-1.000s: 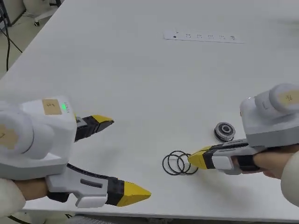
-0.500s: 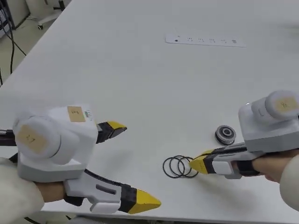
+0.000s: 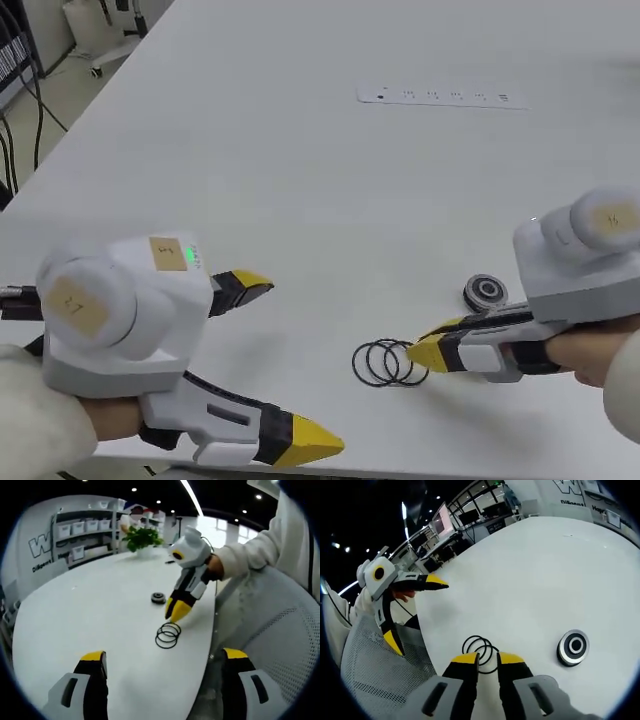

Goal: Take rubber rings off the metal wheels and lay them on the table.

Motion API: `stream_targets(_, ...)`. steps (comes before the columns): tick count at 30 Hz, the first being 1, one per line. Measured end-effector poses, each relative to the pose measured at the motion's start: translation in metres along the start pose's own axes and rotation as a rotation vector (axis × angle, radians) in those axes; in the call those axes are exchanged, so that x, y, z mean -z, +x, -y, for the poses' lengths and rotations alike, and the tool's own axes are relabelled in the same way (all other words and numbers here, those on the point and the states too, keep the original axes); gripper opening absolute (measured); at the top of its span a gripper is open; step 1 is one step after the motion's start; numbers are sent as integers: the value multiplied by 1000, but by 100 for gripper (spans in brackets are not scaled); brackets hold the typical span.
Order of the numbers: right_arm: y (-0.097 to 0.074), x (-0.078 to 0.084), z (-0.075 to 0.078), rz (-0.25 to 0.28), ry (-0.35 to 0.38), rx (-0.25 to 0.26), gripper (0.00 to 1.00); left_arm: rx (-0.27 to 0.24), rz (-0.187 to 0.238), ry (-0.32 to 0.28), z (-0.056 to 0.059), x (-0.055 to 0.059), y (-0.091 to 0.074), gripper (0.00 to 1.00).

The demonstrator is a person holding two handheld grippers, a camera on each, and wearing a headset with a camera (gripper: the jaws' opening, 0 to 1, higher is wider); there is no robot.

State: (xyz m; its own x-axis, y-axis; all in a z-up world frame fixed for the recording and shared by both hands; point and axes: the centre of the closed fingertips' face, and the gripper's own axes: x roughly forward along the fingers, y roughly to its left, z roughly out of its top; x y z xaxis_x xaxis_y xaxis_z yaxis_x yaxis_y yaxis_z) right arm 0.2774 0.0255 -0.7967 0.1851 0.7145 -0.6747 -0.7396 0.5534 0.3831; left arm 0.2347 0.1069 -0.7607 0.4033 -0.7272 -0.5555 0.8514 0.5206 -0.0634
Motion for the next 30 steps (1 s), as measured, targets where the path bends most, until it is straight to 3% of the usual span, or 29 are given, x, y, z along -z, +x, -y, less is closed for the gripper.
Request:
stream_targets(24, -38, -46, 7, 192, -10, 13, 15, -89, -30, 5, 10, -7, -20, 94)
stream_targets(30, -41, -48, 6, 207, -31, 11, 16, -98, -39, 8, 13, -11, -20, 94)
